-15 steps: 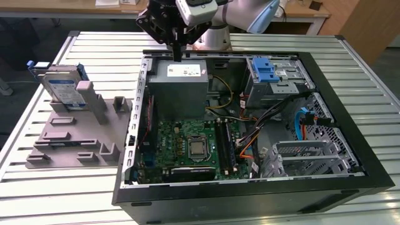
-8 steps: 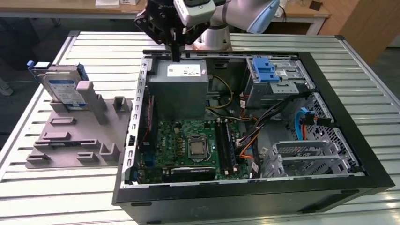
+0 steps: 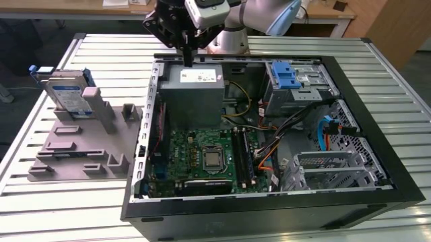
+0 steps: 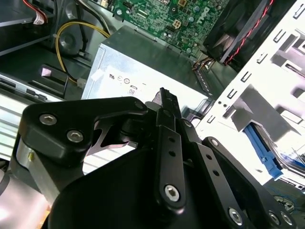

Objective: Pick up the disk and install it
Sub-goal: 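Reach for the disk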

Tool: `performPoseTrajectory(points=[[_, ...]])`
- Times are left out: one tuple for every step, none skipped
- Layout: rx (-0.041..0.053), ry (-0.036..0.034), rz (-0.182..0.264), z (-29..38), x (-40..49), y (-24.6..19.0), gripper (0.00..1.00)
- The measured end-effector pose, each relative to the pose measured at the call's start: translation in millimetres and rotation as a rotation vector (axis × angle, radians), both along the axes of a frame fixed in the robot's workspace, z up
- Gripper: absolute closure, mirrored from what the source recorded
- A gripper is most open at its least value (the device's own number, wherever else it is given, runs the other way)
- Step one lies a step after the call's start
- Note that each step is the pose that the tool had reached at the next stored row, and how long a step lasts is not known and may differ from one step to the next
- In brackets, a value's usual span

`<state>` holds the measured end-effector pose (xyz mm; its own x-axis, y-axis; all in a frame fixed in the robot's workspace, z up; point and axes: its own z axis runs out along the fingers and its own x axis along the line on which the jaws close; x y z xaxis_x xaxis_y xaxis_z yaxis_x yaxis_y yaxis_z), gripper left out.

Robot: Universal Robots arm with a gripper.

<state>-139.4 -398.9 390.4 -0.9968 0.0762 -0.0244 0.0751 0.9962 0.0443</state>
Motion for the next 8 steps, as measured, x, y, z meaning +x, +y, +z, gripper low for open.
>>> performPoseTrajectory(points=[[-0.0001,0.0000,0.000,-0.1,-0.4,0.0,0.89],[0.0000,0.0000,0.000,-0.2,-0.7,0.0,0.89],[0.0000,0.0000,0.000,-0.3,-1.0,0.0,0.89],[-0.0001,0.0001,0.000,-0.4,-1.2,0.0,0.89],[-0.0001,0.0001,0.000,-0.5,-1.4,0.0,0.89],[-0.0001,0.0001,0.000,-0.5,-1.6,0.0,0.89],[-0.0001,0.0001,0.000,-0.6,-1.7,0.0,0.89],[0.0000,0.0000,0.000,-0.8,-1.8,0.0,0.89]])
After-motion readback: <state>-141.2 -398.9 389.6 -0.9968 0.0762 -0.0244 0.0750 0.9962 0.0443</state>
